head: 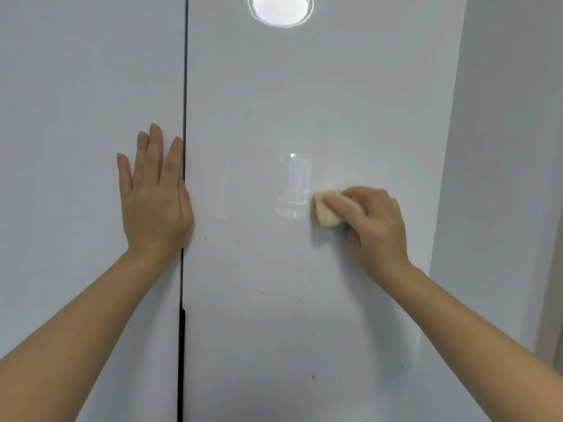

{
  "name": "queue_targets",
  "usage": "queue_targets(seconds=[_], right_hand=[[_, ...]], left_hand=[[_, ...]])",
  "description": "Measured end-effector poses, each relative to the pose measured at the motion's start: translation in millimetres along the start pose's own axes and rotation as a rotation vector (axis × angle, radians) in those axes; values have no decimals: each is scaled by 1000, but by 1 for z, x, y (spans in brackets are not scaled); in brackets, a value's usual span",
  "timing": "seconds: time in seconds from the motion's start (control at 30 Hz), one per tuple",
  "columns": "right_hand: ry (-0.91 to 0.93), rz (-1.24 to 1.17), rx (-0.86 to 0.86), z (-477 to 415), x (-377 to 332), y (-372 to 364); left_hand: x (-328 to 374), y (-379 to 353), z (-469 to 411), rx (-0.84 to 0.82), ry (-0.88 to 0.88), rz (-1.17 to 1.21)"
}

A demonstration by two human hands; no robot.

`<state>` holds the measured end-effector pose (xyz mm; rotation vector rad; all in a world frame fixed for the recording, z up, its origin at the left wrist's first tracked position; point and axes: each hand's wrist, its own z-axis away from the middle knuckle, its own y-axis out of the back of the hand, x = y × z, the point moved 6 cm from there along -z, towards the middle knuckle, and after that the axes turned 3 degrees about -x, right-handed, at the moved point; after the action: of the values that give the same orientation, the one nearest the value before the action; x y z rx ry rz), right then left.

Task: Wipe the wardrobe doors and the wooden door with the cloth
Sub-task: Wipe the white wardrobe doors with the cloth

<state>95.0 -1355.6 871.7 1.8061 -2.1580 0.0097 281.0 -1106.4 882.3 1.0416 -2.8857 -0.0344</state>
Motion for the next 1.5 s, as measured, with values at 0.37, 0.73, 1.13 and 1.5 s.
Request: queue_targets(seconds=[0.37, 0.73, 1.13, 1.5], right_hand=[[275, 7, -38, 40, -46, -23], [361, -31, -55, 48, -89, -34], [369, -25, 31, 34, -117, -45], [261, -21, 114, -8, -130, -47]], left_hand=[[1, 1, 0, 7, -7, -6], [-1, 0, -1, -3, -7, -22], [-5, 6, -2, -63, 5, -50], [-18, 15, -6, -27, -141, -132]])
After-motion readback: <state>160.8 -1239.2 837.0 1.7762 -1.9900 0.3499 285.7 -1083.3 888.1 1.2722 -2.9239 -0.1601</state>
